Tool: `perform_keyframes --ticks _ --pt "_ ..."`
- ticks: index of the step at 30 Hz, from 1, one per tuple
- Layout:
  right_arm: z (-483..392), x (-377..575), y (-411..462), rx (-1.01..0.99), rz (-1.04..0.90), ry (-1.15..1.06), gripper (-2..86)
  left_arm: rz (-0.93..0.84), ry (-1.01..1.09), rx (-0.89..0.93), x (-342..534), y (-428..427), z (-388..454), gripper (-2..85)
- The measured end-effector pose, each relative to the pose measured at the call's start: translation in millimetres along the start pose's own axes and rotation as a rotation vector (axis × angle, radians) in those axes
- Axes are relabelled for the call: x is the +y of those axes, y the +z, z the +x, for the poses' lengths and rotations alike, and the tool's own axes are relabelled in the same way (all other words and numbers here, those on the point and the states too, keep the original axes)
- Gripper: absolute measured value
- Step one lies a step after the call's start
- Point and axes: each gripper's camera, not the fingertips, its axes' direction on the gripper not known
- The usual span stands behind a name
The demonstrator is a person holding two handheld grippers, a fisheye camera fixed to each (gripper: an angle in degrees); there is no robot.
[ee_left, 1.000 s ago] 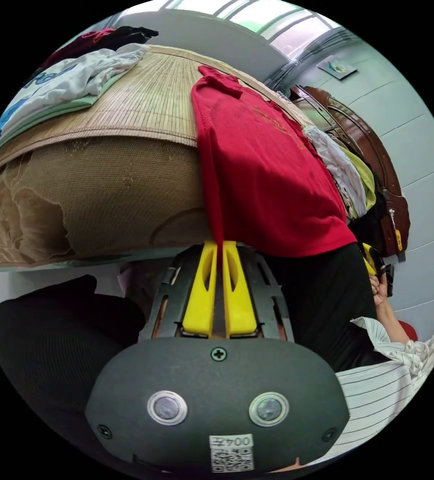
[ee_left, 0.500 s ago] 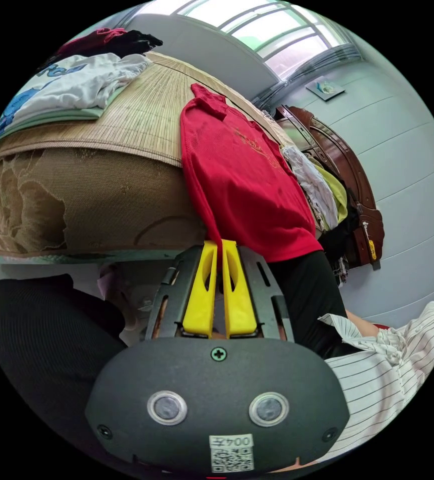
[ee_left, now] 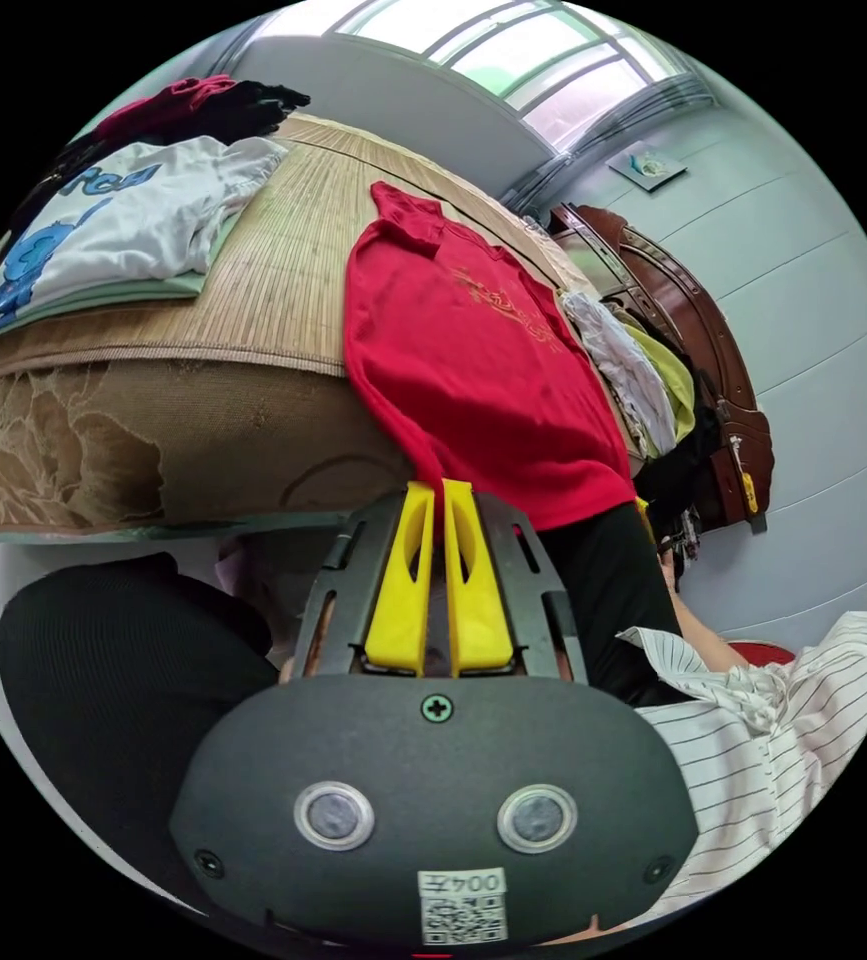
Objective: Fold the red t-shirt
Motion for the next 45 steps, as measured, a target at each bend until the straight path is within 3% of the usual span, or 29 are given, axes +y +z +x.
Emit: perform_keyframes --ticks 10,14,18,30,37,45 --pt "-159 -28 -3 0.268 -0.086 -0.270 0.3 -0.021 0.020 0.128 -48 -80 -5 2.0" --pt "-198 -37 -13 0.259 -0.082 -0.299 0.1 -0.004 0.042 0.247 -62 -109 -11 2.0" --pt "-209 -34 -26 0.241 -0.097 -0.299 0.0 -0.002 0.052 0.361 -64 -127 -21 2.0" --pt "-189 2 -71 0.176 -0.074 -0.208 -0.1 -0.038 0.049 0.458 -70 -142 -22 2.0" --pt "-176 -70 -41 0.156 -0.023 -0.136 -0.2 0.008 -0.012 0.447 -162 -119 -18 2.1" --pt "-186 -183 42 0.286 -0.044 -0.188 0.0 -0.006 0.051 0.239 -300 -74 12 2.2"
